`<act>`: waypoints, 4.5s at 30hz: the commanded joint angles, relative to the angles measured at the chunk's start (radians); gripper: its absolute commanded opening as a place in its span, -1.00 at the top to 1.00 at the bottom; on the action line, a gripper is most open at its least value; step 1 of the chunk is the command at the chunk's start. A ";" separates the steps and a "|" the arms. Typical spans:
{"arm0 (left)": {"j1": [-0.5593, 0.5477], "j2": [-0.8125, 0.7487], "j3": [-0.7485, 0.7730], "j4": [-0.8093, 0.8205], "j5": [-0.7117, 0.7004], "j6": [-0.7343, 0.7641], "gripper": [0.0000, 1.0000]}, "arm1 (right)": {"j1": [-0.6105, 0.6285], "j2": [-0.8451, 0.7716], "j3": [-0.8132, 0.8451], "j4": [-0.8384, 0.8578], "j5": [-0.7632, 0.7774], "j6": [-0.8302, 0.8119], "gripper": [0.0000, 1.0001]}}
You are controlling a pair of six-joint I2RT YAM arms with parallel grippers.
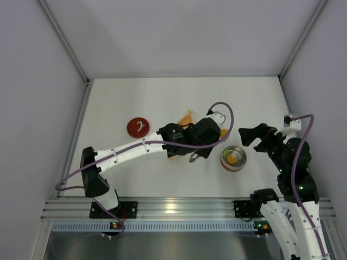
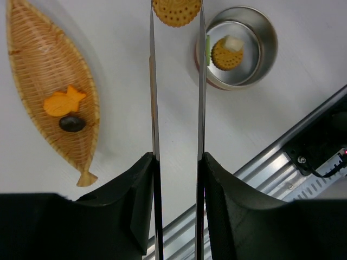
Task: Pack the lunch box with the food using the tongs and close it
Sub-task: Pick up the fake food from the plate, then place the fake food in the packing box, then pick up the fake food from the plate.
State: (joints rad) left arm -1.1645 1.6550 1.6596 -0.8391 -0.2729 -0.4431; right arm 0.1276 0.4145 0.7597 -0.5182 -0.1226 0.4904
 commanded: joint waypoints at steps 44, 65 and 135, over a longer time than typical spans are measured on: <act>-0.218 0.120 0.003 0.005 -0.035 -0.060 -0.04 | -0.016 -0.014 0.018 0.004 0.009 -0.004 -0.99; -0.176 -0.107 0.026 -0.112 -0.226 -0.089 -0.08 | -0.014 -0.002 0.027 0.009 -0.009 0.002 -0.99; 0.236 -0.235 -0.489 -0.012 0.063 -0.043 0.09 | -0.017 0.026 -0.020 0.040 -0.020 -0.006 -0.99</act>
State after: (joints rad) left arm -0.9348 1.4132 1.1667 -0.8902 -0.2161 -0.4957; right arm 0.1238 0.4435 0.7395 -0.5121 -0.1513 0.4908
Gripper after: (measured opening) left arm 0.463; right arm 0.993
